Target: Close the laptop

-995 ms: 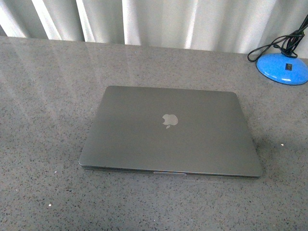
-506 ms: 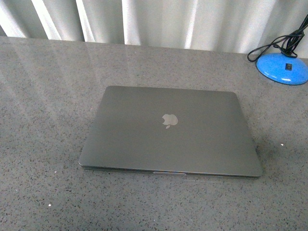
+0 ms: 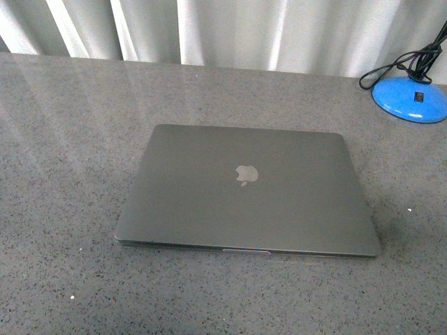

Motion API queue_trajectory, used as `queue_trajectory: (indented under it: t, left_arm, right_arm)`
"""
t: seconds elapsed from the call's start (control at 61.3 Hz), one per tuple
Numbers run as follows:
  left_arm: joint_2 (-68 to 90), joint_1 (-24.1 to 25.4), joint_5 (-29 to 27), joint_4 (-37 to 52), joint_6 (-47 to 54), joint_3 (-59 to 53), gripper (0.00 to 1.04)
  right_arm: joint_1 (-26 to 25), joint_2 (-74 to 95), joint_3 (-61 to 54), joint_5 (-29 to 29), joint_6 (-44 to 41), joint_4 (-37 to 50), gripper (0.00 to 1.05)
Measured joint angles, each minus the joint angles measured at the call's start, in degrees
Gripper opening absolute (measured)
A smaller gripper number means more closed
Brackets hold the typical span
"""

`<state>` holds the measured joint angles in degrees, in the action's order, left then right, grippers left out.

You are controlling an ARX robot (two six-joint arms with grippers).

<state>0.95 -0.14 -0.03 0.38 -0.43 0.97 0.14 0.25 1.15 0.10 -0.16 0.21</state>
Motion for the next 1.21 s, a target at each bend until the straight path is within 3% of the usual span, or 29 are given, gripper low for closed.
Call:
queue_trajectory:
  t: [0.114, 0.147, 0.277, 0.62, 1.207]
  left_arm:
    - [-0.6, 0.0, 0.0, -0.3, 0.0, 0.0, 0.04]
    - [-0.7, 0.0, 0.0, -0.3, 0.0, 0.0, 0.09]
    - [-0.7, 0.0, 0.0, -0.3, 0.0, 0.0, 0.40]
    - [-0.7, 0.0, 0.0, -0.3, 0.0, 0.0, 1.00]
    - [-0.7, 0.0, 0.0, -0.3, 0.1, 0.0, 0.98]
  right_arm:
    - [0.0, 0.0, 0.0, 0.0, 0.0, -0.1, 0.01]
    - [0.0, 0.0, 0.0, 0.0, 0.0, -0.1, 0.03]
    - [0.0, 0.0, 0.0, 0.0, 0.0, -0.1, 0.32]
    - [0.0, 0.0, 0.0, 0.0, 0.0, -0.1, 0.94]
    - [0.0, 0.0, 0.0, 0.0, 0.1, -0.1, 0.95]
